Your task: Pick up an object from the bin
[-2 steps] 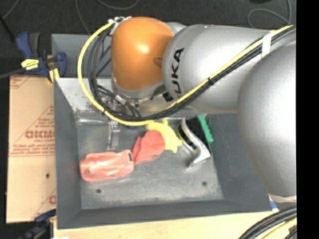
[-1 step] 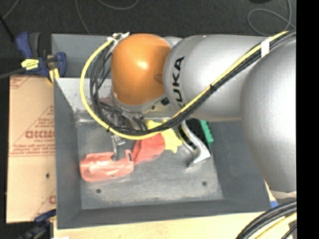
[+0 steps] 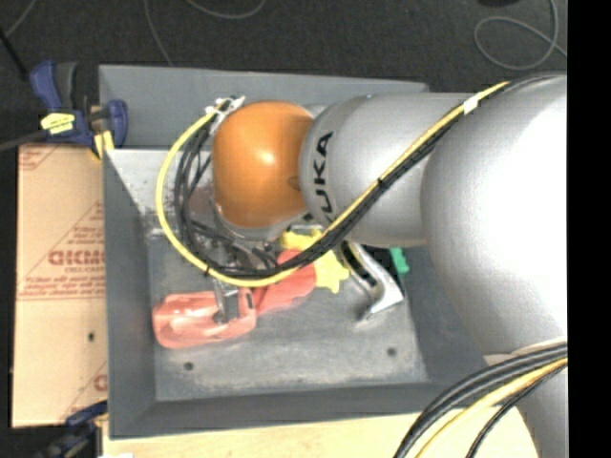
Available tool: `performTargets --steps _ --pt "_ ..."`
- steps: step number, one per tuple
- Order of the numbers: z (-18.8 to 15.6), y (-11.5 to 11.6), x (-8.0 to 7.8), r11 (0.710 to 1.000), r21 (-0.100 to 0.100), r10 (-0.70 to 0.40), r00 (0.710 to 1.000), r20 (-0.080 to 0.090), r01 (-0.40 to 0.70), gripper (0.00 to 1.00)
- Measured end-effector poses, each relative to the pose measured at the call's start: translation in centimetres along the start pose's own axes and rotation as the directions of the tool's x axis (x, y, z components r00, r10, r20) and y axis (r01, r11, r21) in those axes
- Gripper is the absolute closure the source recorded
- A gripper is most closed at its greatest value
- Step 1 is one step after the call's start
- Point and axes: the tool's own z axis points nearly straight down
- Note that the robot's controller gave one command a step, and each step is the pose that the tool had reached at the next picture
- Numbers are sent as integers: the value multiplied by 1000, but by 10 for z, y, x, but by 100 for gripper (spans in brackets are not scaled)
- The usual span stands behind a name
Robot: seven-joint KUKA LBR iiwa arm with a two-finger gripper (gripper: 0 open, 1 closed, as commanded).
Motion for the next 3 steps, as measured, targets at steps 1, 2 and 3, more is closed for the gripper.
performTargets --steps 1,2,3 --pt "32 0 17 993 3 119 993 -9 -119 0" --pt "58 -19 22 1000 -12 22 1000 -7 -22 100" --pt "58 -19 22 1000 -12 22 1000 -8 -22 100"
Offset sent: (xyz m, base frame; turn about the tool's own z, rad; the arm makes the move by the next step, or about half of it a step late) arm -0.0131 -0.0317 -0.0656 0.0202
